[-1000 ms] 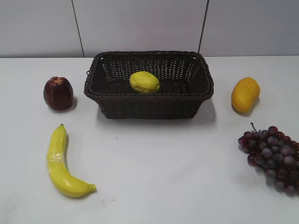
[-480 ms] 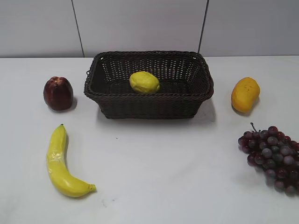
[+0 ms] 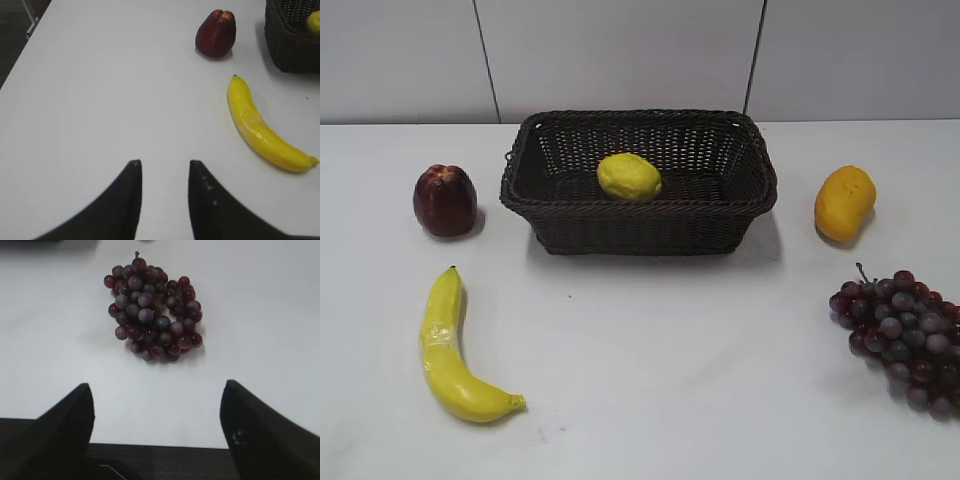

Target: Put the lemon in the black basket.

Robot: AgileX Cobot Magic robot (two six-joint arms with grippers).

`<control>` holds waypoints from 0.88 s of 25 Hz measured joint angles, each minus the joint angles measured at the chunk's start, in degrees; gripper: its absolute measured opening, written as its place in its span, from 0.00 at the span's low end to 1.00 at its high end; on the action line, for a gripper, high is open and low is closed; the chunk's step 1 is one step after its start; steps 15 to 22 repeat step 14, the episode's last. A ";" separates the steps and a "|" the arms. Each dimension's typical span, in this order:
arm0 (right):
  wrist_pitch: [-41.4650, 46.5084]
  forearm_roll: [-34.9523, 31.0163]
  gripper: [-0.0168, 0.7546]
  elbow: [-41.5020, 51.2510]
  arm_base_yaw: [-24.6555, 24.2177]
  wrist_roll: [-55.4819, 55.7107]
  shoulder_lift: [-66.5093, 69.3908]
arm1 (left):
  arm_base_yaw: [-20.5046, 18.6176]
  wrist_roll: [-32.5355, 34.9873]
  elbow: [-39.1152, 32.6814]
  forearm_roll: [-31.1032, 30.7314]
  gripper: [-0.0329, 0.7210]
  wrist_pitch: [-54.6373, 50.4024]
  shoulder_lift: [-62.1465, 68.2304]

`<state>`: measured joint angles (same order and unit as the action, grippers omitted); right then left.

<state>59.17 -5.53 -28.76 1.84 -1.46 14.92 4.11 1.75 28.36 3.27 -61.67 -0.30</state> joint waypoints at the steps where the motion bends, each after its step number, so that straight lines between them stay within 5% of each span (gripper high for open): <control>1: 0.00 0.00 0.79 0.00 0.00 0.00 -1.36 | 0.00 0.00 0.00 0.00 0.36 0.00 0.00; 22: 0.17 -0.10 0.79 0.00 0.00 0.00 -15.07 | 0.00 0.00 0.00 0.00 0.36 0.00 0.00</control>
